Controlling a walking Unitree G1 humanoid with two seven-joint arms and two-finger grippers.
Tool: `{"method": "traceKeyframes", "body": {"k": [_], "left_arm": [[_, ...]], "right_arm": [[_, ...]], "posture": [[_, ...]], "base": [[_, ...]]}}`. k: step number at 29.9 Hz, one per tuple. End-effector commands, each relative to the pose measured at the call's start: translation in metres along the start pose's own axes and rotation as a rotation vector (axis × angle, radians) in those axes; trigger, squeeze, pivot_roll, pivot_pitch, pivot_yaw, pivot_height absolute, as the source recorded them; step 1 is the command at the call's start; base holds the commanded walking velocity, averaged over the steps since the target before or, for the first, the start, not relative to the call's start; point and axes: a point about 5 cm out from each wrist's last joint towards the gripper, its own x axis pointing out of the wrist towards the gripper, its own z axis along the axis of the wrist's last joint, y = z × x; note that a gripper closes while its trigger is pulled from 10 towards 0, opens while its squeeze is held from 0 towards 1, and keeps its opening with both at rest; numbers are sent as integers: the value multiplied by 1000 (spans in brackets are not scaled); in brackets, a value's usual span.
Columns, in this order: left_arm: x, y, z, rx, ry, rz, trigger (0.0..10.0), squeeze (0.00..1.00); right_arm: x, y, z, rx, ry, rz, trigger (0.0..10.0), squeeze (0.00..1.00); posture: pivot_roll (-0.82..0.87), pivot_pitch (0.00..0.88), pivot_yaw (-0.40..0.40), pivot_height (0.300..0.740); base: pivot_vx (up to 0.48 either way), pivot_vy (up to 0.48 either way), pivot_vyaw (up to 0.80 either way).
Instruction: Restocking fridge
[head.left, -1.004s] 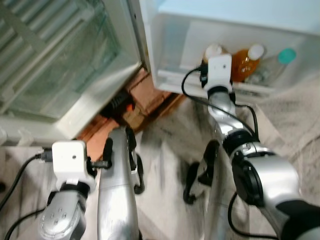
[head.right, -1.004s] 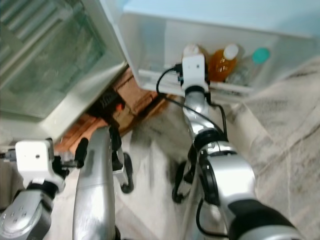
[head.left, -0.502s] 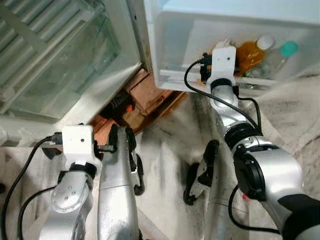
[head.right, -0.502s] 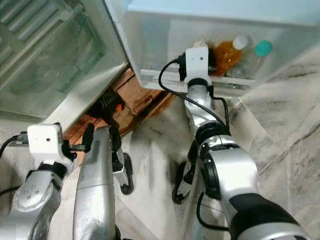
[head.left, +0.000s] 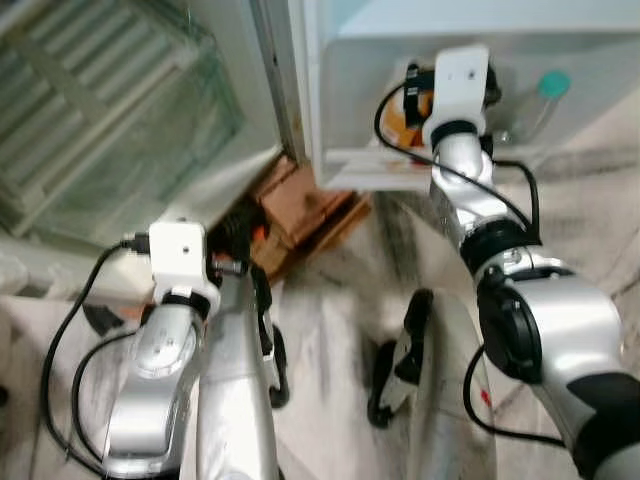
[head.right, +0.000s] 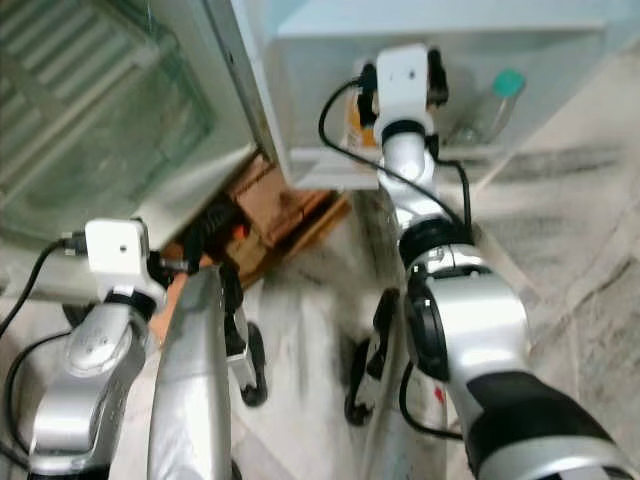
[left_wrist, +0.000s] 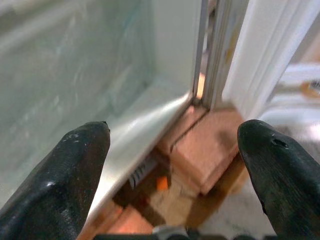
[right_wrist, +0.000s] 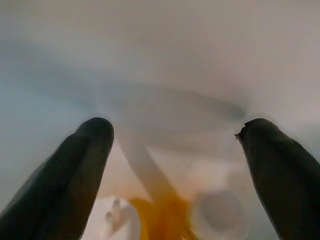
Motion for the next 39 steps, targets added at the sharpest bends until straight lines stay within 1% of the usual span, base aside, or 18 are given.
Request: {"method": "traceKeyframes", "body": {"k": [1,6,10,12,13,16,17,18,21,22,25,26,27,28,29,31,35,39], "left_arm": [[0,3,-10,-2,27,-1,10000,0],[5,5,-13,0,22,0,10000,0],[7,8,-21,3,25,3,10000,0],[5,10,-28,4,34,6,10000,0],[3,11,-35,4,45,11,10000,0],[0,14,-42,7,60,19,10000,0],[-3,16,-47,11,69,25,10000,0],[-3,16,-47,11,69,25,10000,0],[-6,20,-57,21,85,35,10000,0],[-6,22,-60,26,85,38,10000,0],[-4,23,-62,32,81,39,10000,0],[-3,23,-63,34,82,39,10000,0],[0,22,-65,35,79,30,10000,0],[0,22,-65,35,79,30,10000,0],[2,19,-65,37,74,18,10000,0],[3,16,-64,37,66,6,10000,0],[5,15,-63,36,58,6,10000,0],[7,13,-61,38,35,12,10000,0]], "right_arm": [[1,6,8,18,-36,38,10000,1000],[-3,11,6,2,-66,99,10000,1000],[-18,14,-10,-3,-85,163,10000,1000],[-35,18,-23,1,-106,208,10000,1000],[-52,21,-34,6,-112,236,10000,1000],[-76,20,-51,35,-89,240,10000,1000],[-88,19,-61,56,-60,219,10000,1000],[-88,19,-61,56,-60,219,10000,1000],[-112,14,-77,78,-12,182,10000,1000],[-123,12,-85,103,28,161,10000,1000],[-134,10,-93,150,93,137,10000,1000],[-137,10,-94,146,94,131,10000,863],[-146,14,-95,166,110,150,10000,102],[-146,14,-95,166,110,150,10000,102],[-149,16,-95,174,117,168,10000,0],[-153,17,-93,191,111,200,10000,0],[-155,13,-91,197,105,184,10000,0],[-154,9,-86,198,109,161,10000,0]], "posture": [[111,168,55,545],[86,136,61,545],[42,88,61,545],[23,58,54,545],[17,45,51,545],[3,9,45,545],[0,0,41,545],[0,0,41,545],[-9,0,44,545],[-15,0,47,545],[-14,0,52,545],[-17,0,53,545],[-26,0,56,545],[-26,0,56,545],[-27,0,57,545],[-29,0,62,545],[-34,0,70,545],[-48,0,78,570]], "base": [[0,0,0],[0,0,0],[0,0,0],[0,0,0],[0,0,0],[0,0,0],[0,0,0],[0,0,0],[0,0,0],[0,0,0],[0,0,0],[0,0,0],[0,0,0],[0,0,0],[0,0,0],[0,0,0],[0,0,0],[0,0,0]]}}
